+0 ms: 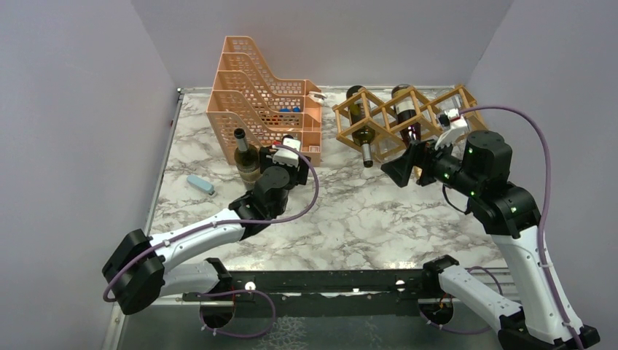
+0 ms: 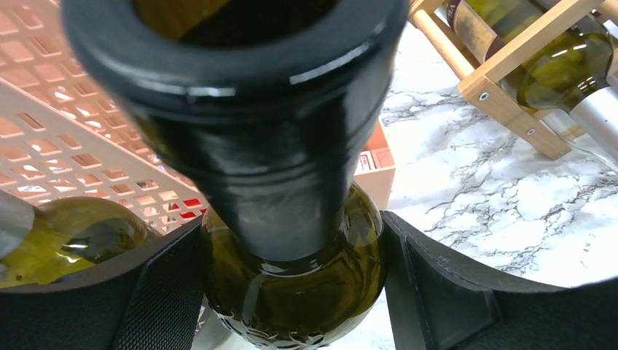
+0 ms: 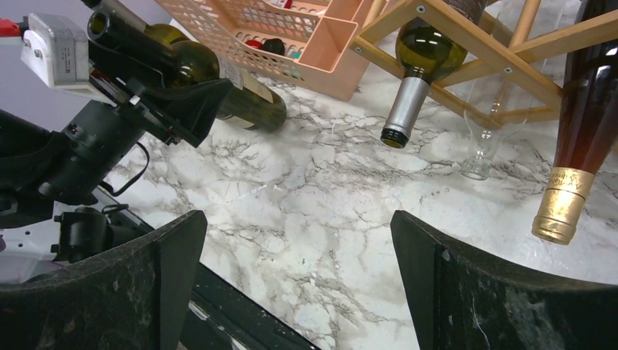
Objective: Take the wine bottle off the wine rack
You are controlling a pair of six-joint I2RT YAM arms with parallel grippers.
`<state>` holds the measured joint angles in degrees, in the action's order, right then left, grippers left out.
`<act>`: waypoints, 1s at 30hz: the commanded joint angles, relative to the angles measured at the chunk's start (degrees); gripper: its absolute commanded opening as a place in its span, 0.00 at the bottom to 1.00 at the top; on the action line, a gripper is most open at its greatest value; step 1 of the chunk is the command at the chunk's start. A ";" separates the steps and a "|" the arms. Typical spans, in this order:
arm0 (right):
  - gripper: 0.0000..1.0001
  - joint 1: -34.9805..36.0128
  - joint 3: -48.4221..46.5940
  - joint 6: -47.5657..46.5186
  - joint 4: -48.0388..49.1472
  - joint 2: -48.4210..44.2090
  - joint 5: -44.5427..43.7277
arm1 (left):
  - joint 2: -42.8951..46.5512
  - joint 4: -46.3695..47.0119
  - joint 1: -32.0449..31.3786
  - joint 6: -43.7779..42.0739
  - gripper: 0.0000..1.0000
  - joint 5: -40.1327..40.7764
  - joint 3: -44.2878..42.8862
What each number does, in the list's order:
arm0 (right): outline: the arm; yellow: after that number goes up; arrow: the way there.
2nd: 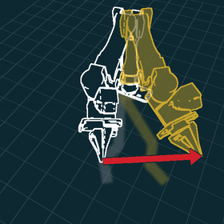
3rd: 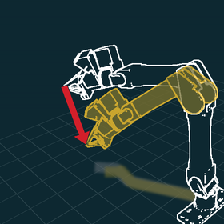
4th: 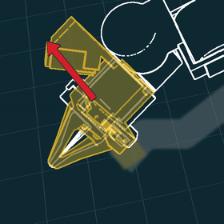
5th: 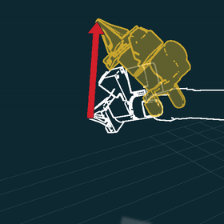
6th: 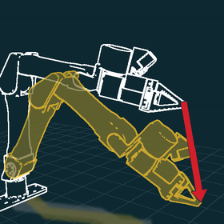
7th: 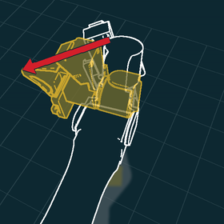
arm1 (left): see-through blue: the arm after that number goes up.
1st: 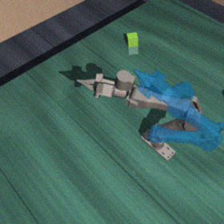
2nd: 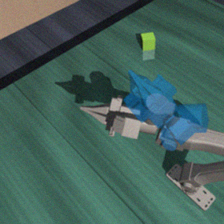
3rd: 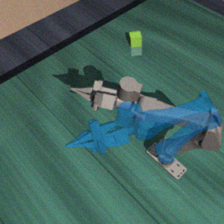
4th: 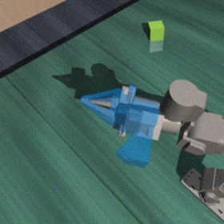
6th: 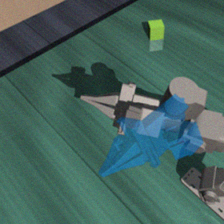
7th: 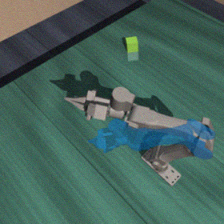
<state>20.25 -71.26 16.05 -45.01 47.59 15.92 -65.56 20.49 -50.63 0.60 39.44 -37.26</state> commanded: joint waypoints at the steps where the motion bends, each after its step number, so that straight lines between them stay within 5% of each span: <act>1: 1.00 0.08 1.13 0.88 0.26 -0.26 0.60 | -0.53 7.55 0.43 3.11 0.23 2.87 -2.72; 21: 1.00 0.12 3.80 0.60 0.72 -0.52 0.69 | -4.87 5.73 0.80 9.54 0.25 9.50 -3.97; 30: 1.00 0.09 4.68 0.53 1.13 -0.66 0.80 | -5.83 0.79 0.83 11.88 0.38 11.49 -5.73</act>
<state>20.25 -67.05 16.47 -44.99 47.55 15.92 -71.68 19.44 -49.93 10.76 47.51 -38.44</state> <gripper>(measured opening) 0.998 0.798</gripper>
